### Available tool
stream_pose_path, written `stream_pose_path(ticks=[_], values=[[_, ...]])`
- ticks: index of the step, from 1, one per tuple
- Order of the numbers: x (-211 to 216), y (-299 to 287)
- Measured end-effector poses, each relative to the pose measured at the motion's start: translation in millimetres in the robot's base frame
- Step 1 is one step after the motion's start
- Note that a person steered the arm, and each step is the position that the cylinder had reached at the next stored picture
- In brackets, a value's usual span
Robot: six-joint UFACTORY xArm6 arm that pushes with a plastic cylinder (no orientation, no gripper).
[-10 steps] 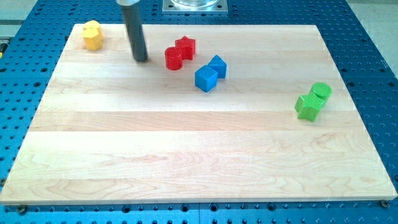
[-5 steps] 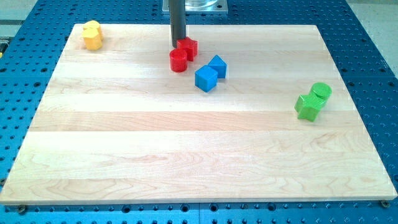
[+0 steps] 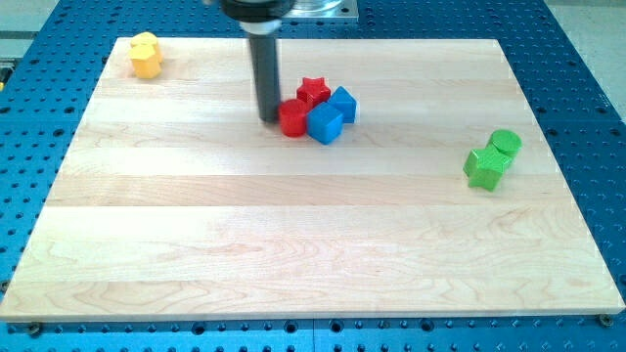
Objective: Make a group of red and blue blocks
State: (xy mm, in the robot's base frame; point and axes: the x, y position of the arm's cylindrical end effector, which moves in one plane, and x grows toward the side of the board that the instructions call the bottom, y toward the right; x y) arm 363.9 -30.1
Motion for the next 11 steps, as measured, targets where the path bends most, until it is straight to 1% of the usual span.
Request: stream_pose_path(ticks=[1, 2, 3, 4, 5, 6, 7, 8, 9, 10, 11], values=[[2, 0], [31, -52], [67, -41], [77, 23], [71, 79], [32, 74], [49, 29], [92, -14], [72, -41], [54, -22], [75, -39]])
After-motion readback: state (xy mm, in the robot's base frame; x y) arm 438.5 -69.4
